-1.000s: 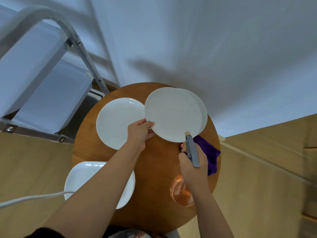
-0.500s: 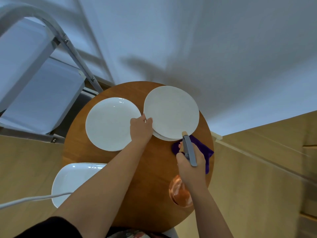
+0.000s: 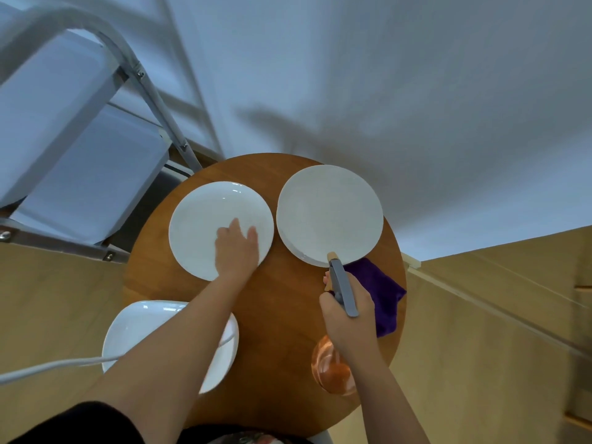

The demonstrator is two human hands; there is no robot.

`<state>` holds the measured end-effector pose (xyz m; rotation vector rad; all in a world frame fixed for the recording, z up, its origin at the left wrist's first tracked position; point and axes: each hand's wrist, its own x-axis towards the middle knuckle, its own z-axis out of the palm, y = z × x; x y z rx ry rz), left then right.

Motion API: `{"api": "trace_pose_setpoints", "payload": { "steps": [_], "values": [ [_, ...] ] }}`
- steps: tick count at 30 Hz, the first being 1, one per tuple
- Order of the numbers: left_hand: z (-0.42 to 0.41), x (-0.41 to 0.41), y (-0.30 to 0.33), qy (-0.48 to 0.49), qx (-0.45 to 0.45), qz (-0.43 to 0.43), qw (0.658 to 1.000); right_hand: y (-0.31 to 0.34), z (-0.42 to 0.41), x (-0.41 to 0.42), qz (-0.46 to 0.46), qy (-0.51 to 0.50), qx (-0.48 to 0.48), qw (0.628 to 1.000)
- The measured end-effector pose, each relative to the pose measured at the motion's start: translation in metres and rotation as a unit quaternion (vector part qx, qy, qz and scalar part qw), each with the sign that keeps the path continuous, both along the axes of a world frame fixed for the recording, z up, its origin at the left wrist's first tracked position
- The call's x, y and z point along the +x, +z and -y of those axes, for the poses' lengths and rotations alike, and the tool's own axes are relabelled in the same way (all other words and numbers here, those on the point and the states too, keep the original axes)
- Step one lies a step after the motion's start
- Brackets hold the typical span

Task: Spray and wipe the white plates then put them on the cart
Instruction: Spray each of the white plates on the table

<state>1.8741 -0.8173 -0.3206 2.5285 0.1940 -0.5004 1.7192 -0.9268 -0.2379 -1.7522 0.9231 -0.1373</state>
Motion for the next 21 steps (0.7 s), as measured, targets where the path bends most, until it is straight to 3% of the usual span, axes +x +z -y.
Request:
{"api": "trace_pose_setpoints", "payload": {
  "steps": [3,6,12,17,21],
  "values": [
    [-0.039,0.024,0.001,0.039,0.084,0.013,0.996,-0.002,-0.007,0.003,0.002,0.017,-0.001,1.000],
    [-0.075,0.038,-0.001,0.077,0.111,-0.042,0.990,-0.002,-0.017,0.009,0.003,0.047,0.006,0.999],
    [-0.109,0.045,-0.010,0.055,0.062,-0.060,0.995,-0.001,-0.040,0.018,0.008,0.136,0.074,0.988],
    [-0.113,0.058,-0.016,0.114,0.014,-0.136,0.984,-0.005,-0.067,0.036,-0.029,0.117,0.047,0.992],
    [-0.119,0.061,-0.026,0.175,-0.085,-0.188,0.963,-0.006,-0.081,0.040,-0.031,0.130,0.037,0.990]
  ]
}}
